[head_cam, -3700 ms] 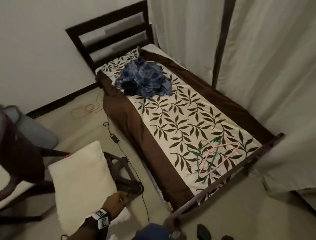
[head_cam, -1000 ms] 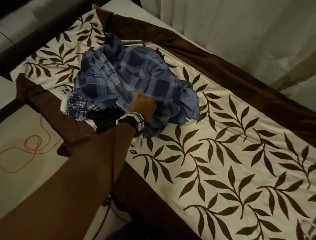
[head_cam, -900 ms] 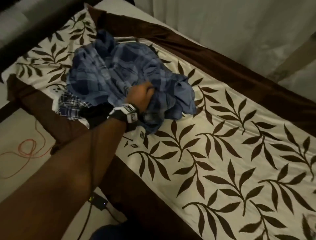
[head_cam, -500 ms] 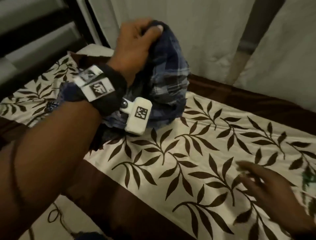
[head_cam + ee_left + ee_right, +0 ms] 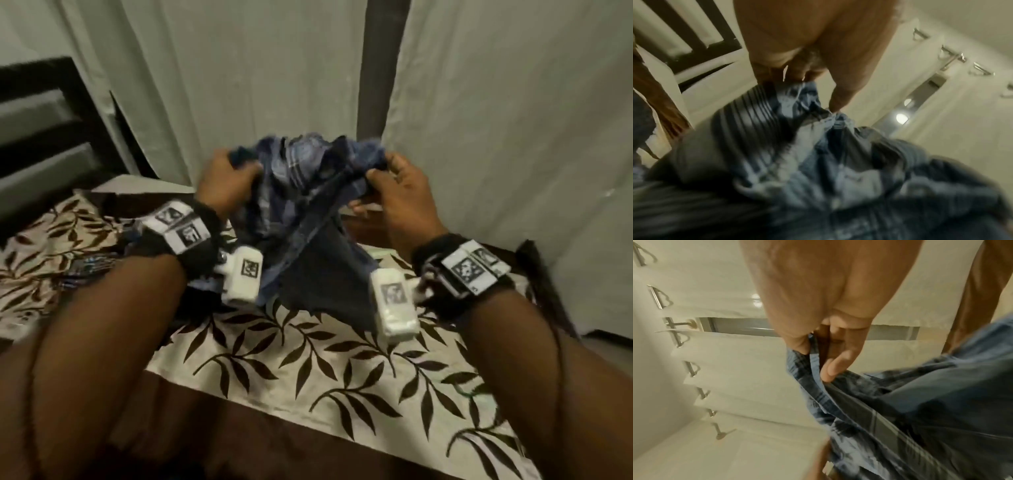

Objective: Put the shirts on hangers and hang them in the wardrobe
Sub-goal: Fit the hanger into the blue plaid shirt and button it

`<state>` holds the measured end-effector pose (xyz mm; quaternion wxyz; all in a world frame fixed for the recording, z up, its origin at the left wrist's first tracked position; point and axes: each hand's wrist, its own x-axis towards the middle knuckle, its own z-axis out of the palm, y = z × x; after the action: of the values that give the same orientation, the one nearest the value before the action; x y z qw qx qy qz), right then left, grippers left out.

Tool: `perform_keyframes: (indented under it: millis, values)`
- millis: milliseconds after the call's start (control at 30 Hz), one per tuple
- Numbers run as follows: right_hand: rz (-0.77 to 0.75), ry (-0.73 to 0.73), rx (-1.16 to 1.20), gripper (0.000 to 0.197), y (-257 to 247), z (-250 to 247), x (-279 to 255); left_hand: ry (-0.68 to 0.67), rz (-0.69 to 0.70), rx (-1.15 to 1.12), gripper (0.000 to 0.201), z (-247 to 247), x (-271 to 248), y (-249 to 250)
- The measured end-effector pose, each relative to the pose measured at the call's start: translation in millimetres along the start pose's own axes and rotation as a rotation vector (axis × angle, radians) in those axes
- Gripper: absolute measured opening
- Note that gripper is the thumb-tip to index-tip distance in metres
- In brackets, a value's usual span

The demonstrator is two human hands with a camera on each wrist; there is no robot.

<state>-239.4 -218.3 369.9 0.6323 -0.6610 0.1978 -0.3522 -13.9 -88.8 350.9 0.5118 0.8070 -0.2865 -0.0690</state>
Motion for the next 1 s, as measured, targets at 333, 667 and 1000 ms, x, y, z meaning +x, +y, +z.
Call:
perform_keyframes:
  millis: [333,667,1000]
  values:
    - [-0.353,-0.142,-0.134,0.015,-100,-22,1,-0.171,0.621,-0.029,0.051,60,-72,105]
    - [-0.487,0.194,-0.247,0.104,-69,-68,-25,-0.256,0.782,0.214,0.038,47,-74,210]
    - [-0.647,0.170,-0.414,0.029,-136,-127,-22,-0.537,0.338,0.262,0.030,73,-84,76]
